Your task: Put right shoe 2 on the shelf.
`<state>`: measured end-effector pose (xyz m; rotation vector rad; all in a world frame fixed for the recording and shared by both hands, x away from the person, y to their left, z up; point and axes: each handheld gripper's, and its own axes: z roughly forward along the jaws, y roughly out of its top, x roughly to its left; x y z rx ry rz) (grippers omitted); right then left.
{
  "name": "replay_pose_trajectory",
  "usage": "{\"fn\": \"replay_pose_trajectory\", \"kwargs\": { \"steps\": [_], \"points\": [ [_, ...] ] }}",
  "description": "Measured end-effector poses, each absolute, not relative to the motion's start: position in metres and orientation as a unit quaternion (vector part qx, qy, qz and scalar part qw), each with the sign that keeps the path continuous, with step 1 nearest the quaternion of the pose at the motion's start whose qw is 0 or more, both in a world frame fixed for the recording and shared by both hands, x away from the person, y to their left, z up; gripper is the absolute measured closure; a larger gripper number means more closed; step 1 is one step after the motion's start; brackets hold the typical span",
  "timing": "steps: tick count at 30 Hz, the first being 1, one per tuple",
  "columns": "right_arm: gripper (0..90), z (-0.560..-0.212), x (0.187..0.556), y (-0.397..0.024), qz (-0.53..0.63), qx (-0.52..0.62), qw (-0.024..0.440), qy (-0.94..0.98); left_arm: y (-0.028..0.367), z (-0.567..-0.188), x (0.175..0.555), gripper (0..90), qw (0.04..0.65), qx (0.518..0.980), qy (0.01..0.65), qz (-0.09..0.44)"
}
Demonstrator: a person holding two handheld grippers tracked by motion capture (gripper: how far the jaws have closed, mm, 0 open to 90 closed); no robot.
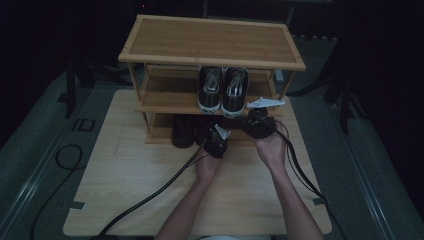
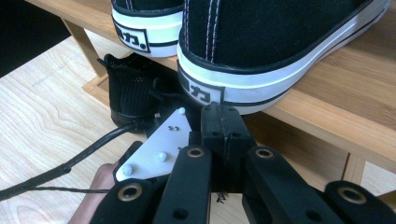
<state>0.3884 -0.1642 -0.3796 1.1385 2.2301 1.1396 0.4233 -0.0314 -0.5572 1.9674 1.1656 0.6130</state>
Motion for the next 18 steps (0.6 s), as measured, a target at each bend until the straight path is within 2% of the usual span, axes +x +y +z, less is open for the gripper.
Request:
{"fn": "replay_pose_trajectory", "kwargs": {
  "steps": [18],
  "points": [
    [90.0,-0.3798,0.3963,-0.1618,0.411,0.407,0.182,0.795,-0.0313,-0.5571,0.4231,90.0,0.377,0.770,0.456,0.239]
  ]
}}
